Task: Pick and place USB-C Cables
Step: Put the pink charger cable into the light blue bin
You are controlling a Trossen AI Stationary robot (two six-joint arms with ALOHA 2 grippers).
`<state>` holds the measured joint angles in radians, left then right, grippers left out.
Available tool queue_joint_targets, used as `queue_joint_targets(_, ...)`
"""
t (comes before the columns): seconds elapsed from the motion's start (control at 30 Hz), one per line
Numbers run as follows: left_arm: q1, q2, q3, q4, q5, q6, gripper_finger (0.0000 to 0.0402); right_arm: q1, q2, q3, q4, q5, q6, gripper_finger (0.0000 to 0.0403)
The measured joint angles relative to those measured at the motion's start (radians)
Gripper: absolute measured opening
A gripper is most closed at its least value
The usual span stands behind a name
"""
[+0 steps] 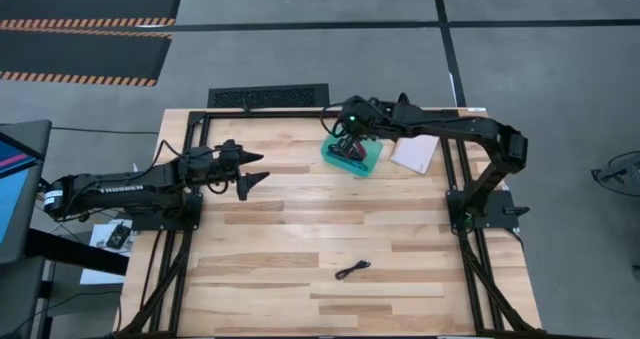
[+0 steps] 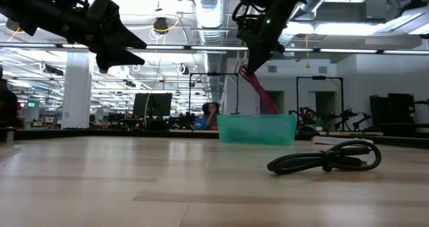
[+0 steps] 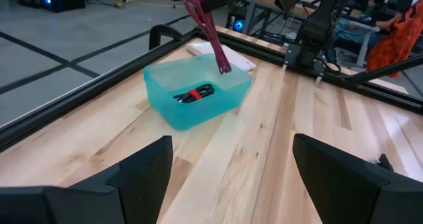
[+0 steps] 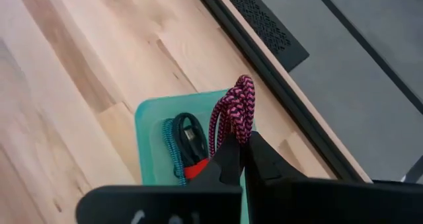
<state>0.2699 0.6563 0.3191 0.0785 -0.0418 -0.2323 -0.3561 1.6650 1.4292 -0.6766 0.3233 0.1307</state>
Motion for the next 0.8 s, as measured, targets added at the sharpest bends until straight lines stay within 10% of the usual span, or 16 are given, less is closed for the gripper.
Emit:
queue_joint_targets(0.57, 0.0, 0.013, 0.0, -0.022, 0.0, -0.008, 0.03, -0.008, 0.19, -0.003, -0.003, -0.034, -0.007, 0.0016)
queue_joint_targets(0.8, 0.0, 0.031, 0.0, -0.025, 0.0, -0.008, 0.03, -0.006, 0.223, -0.003, 0.011, -0.058, -0.038, 0.009)
